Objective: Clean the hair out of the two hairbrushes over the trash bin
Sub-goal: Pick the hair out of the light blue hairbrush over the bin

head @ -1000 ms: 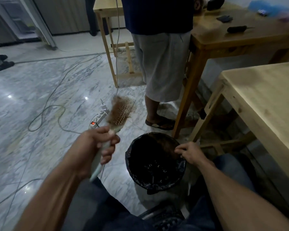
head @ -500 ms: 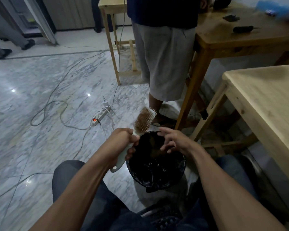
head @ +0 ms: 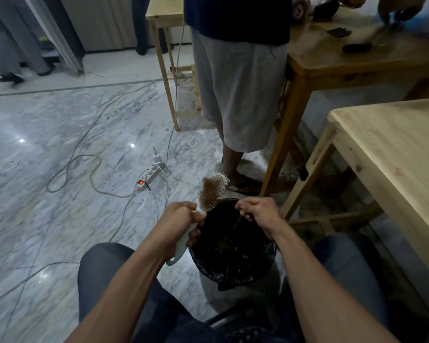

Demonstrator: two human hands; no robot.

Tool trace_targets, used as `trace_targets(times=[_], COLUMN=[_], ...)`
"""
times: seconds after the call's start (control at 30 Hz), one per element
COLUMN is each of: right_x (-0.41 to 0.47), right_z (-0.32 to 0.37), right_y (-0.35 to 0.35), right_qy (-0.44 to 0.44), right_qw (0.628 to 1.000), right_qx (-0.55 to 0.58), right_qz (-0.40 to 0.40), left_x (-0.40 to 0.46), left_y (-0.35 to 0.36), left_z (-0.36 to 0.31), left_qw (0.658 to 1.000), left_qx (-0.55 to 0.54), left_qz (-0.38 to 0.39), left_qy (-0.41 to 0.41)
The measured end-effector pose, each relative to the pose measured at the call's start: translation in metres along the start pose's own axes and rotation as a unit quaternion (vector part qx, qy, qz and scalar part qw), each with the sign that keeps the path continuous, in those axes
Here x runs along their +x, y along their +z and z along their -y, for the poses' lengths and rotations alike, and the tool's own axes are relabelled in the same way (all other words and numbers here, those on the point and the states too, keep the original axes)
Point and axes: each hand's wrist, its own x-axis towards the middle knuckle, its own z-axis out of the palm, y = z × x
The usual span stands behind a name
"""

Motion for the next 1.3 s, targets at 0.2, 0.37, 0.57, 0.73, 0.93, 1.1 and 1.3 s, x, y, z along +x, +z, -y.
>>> trace_targets(times=[0.2, 0.37, 0.57, 0.73, 0.93, 1.1, 1.3], right_x=[0.009, 0.011, 0.0, 0.002, 0.006, 0.001, 0.005], right_z=[-0.004, -0.005, -0.036, -0.016, 0.006, 0.019, 0.035], right_y=[0.001, -0.006, -0.023, -0.007, -0.028, -0.025, -0.018], right_qy=[0.038, 0.093, 0.152, 0.175, 0.116, 0.051, -0.037], right_qw=[0.996, 0.976, 0.979, 0.984, 0.95, 0.907, 0.975], right_qx=[-0.007, -0.033, -0.008, 0.024, -0.29, -0.417, -0.203], right_qz=[-0.083, -0.192, -0.134, 0.035, -0.006, -0.033, 0.081], left_x=[0.0, -0.006, 0.001, 0.003, 0.007, 0.014, 0.014], left_y=[0.001, -0.002, -0.047, -0.023, -0.007, 0.001, 0.004], left_z=[0.004, 0.006, -0.027, -0.006, 0.016, 0.03, 0.035], left_qw=[0.999, 0.993, 0.996, 0.999, 1.0, 0.999, 0.998], left_qx=[-0.034, -0.101, -0.062, -0.013, 0.016, 0.037, 0.05], left_qz=[-0.029, -0.047, -0.039, -0.015, 0.007, 0.038, 0.04], left_qy=[0.009, 0.028, 0.06, 0.025, 0.005, -0.006, -0.004])
